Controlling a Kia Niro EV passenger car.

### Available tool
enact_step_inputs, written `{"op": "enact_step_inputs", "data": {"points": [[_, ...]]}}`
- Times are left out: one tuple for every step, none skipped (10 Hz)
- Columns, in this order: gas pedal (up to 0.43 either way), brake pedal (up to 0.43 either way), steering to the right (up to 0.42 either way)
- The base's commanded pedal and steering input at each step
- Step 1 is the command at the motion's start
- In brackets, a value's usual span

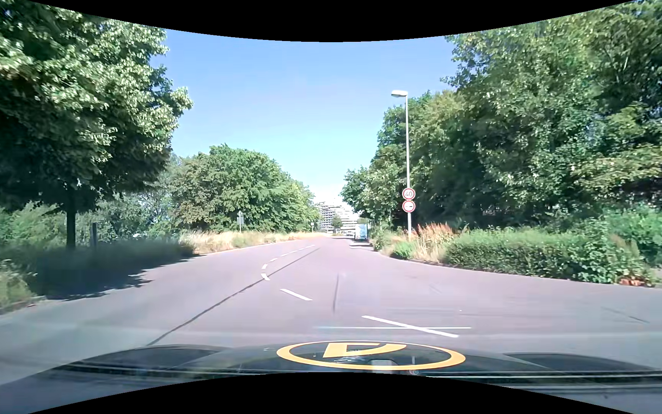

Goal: Follow the waypoints while adhering to traffic rules and regulations

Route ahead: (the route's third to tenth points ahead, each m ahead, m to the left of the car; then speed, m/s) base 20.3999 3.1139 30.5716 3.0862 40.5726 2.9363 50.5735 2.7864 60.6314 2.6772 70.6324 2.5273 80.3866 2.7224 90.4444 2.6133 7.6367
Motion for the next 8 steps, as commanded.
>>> {"op": "enact_step_inputs", "data": {"points": [[0.311, 0.0, -0.054], [0.319, 0.0, -0.054], [0.319, 0.0, -0.054], [0.331, 0.0, -0.051], [0.339, 0.0, -0.045], [0.35, 0.0, -0.04], [0.35, 0.0, -0.033], [0.35, 0.0, -0.029]]}}
